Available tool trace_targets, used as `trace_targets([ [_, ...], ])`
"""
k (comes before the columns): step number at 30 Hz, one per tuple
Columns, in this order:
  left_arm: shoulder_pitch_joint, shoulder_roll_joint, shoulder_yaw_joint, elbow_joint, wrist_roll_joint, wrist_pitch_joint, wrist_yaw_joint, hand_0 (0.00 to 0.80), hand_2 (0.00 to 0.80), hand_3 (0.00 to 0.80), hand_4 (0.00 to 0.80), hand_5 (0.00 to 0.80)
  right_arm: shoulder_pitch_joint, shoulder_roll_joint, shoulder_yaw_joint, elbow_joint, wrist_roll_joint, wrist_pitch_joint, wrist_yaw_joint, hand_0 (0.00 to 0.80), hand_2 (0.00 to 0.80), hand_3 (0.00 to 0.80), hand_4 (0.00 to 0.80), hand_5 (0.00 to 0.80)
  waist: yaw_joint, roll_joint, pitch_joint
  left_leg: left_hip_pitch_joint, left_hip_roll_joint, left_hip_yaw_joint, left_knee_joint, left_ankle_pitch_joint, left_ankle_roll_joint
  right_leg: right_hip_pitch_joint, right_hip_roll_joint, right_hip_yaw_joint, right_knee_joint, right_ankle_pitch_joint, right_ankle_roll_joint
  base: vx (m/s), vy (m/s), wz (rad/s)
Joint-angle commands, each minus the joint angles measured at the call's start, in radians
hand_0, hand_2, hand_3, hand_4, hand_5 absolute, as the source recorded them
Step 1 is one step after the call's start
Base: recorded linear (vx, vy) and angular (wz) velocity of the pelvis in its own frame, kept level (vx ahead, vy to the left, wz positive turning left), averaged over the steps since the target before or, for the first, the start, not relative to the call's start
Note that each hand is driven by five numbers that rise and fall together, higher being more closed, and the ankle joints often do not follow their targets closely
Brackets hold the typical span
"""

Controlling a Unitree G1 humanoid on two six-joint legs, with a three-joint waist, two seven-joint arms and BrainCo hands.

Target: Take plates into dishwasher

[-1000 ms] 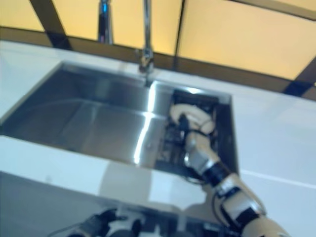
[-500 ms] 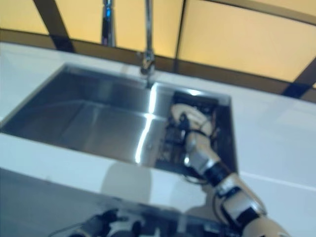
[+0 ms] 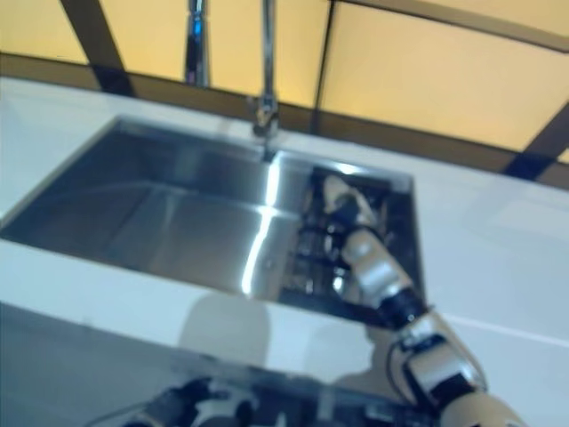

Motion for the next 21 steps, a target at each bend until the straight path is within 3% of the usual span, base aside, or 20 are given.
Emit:
trace_targets([
  [1, -0.016, -0.008, -0.020, 0.034, 0.040, -0.021, 0.011, 0.000, 0.000, 0.000, 0.000, 0.000, 0.008, -0.028, -0.060, -0.109, 0.117, -0.114, -0.036, 0.800, 0.800, 0.800, 0.800, 0.800, 0.014, 0.022, -0.004, 0.025, 0.002, 0.084, -0.053, -0.007, 0.058, 0.023, -0.034, 0.019, 0.099, -0.062, 0.083, 0.016, 0.012, -0.07],
  [14, 0.008, -0.016, -0.026, 0.058, 0.031, -0.048, 0.034, 0.000, 0.000, 0.000, 0.000, 0.000, 0.078, 0.013, -0.159, -0.271, 0.323, -0.339, -0.130, 0.800, 0.800, 0.800, 0.800, 0.800, -0.002, 0.028, -0.008, 0.031, -0.003, 0.101, -0.049, -0.013, 0.066, 0.026, -0.034, 0.026, 0.091, -0.058, 0.081, 0.000, 0.001, -0.02],
  [21, 0.023, -0.015, -0.022, 0.064, 0.037, -0.061, 0.040, 0.000, 0.000, 0.000, 0.000, 0.000, 0.088, -0.010, -0.194, -0.347, 0.316, -0.392, -0.104, 0.800, 0.800, 0.800, 0.800, 0.800, -0.011, 0.035, -0.013, 0.031, -0.009, 0.103, -0.048, -0.015, 0.069, 0.023, -0.035, 0.033, 0.093, -0.058, 0.083, -0.002, 0.003, -0.03],
])
